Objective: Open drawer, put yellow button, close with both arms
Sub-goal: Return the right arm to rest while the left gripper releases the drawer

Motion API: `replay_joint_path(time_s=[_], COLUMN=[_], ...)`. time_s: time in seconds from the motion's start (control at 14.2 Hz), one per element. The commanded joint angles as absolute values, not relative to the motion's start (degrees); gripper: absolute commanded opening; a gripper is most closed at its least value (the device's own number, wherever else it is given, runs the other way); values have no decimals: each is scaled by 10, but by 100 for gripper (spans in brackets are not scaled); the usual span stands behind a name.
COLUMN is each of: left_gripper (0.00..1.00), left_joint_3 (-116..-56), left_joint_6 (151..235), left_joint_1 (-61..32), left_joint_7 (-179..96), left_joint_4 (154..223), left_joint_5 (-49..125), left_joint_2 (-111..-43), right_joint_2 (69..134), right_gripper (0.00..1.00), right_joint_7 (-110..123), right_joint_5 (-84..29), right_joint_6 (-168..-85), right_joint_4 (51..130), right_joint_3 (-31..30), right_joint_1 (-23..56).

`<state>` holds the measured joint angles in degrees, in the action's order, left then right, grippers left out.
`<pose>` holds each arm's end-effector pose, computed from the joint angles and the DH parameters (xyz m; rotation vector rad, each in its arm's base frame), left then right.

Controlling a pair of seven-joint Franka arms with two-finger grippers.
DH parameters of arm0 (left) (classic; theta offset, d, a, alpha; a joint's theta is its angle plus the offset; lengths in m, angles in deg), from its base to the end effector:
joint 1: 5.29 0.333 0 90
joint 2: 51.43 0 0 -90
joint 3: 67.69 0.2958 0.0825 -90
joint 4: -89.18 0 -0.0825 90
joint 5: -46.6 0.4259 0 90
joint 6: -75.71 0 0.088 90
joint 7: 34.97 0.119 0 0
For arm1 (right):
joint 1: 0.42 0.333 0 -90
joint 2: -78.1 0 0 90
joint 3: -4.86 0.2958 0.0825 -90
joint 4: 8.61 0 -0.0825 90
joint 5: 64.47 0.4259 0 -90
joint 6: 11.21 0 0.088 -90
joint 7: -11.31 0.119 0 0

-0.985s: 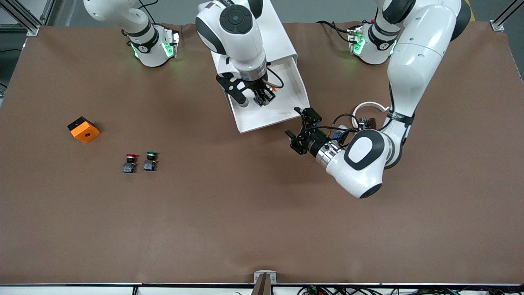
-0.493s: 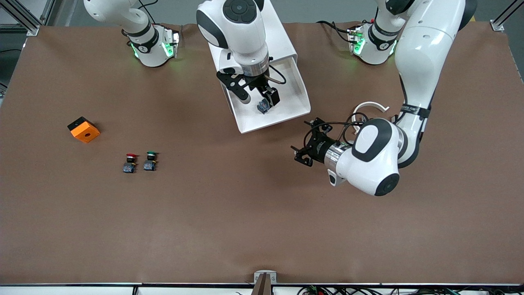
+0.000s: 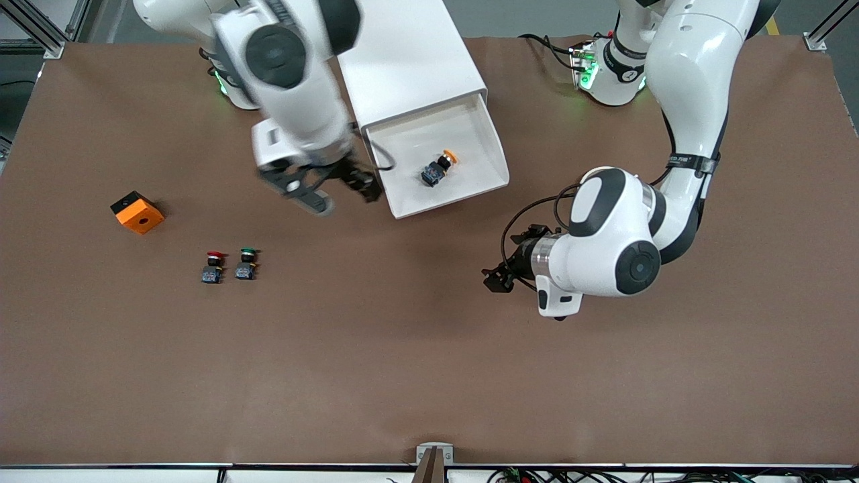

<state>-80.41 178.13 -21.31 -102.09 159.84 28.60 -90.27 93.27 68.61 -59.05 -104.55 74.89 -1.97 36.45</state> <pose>0.6638 -0.3569 0.3361 2.6415 1.1110 -0.5837 0.5680 0.3497 0.4889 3.0290 -0.7459 -0.1706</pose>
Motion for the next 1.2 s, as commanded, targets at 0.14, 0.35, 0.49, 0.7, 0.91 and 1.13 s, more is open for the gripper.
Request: replay_joint_path(time_s=[0.14,0.35,0.49,0.7,0.91,1.13], left_gripper=[100,100,100,100,100,100], left_joint_3=[-810,-810,-817,-821,-821,-824], left_joint_6=[1821,1829,1835,1834,1831,1828], left_joint_1=[-251,-281,-283,-297,-327,-348], left_joint_7=[-952,-921,-920,-920,-925,-935], left_joint_4=[1634,1635,1637,1642,1649,1657], left_joint_5=[391,464,468,469,481,480], left_joint_2=[-867,-872,-871,-868,-865,-864], right_joint_2=[891,891,892,892,892,892], right_gripper=[100,100,100,100,100,100], right_joint_7=[372,187,110,23,-19,-21], right_joint_5=[-592,-600,-623,-646,-665,-666], right_joint_6=[-963,-948,-913,-895,-893,-891], right_joint_4=[747,736,721,709,697,684], right_joint_3=[-11,-11,-11,-11,-11,-12], right_joint_1=[191,84,44,-1,-32,-46])
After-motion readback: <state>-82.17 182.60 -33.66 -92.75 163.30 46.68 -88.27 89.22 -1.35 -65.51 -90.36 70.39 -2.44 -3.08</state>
